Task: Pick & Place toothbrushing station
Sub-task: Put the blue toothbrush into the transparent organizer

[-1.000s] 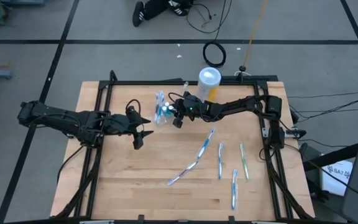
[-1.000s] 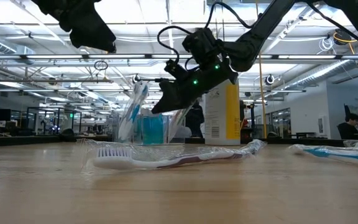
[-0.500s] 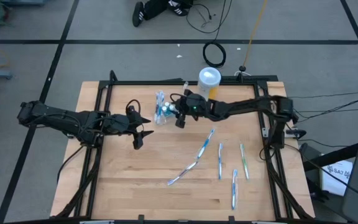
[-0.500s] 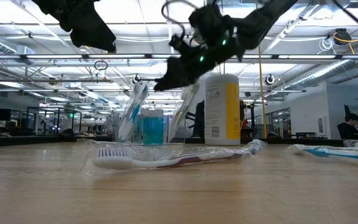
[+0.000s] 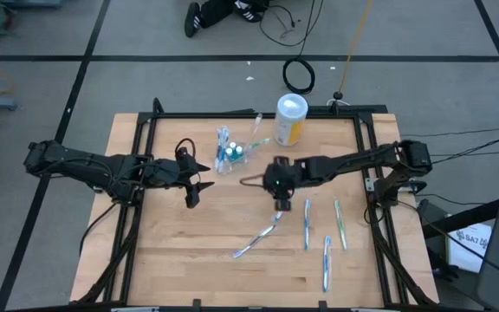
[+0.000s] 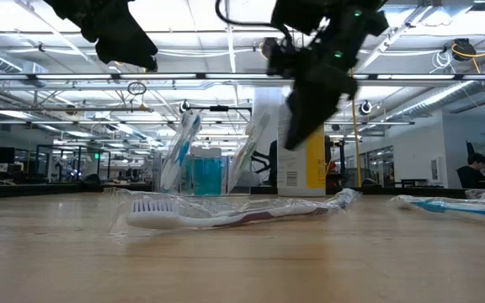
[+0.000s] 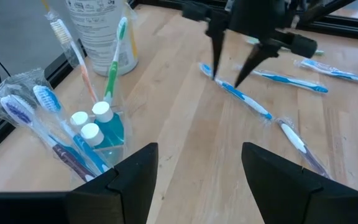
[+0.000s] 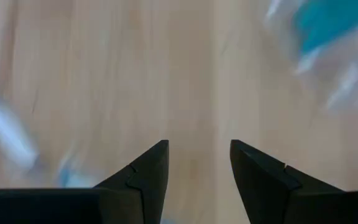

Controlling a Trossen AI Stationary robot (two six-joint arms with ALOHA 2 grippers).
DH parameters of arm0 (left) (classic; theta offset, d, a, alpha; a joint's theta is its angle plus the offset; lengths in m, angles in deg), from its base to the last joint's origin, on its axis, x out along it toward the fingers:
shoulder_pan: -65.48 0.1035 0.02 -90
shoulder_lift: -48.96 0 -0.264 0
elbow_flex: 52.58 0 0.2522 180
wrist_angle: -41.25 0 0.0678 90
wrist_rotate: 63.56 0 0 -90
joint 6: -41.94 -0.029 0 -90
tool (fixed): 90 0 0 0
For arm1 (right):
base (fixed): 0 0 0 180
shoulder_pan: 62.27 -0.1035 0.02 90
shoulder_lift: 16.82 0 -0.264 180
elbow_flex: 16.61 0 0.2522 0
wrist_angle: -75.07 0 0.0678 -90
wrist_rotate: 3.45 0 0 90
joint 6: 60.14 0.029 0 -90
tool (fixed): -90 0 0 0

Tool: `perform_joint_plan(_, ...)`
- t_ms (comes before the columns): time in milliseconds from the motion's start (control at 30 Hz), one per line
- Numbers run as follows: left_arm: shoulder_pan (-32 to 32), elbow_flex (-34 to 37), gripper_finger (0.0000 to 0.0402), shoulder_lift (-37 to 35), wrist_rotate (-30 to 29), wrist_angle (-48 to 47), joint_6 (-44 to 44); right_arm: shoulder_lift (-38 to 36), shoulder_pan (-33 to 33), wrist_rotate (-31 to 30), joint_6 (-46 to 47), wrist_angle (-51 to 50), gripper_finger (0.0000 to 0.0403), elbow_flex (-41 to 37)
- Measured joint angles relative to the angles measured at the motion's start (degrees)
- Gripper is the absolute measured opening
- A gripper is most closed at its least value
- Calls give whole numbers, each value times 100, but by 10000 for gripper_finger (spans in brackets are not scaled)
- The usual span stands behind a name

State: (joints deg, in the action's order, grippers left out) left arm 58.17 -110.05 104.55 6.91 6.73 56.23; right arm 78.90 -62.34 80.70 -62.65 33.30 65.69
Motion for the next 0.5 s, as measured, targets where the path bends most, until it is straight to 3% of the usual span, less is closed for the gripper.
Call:
perform_joint_plan(200,-1,0,239,0,-1,0,87,1,-256,1,1739,-292,156,-432)
perform_joint_plan(500,0,0,239,0,-1,0,89,-4,-134,-13,3114,-14,155,-1180)
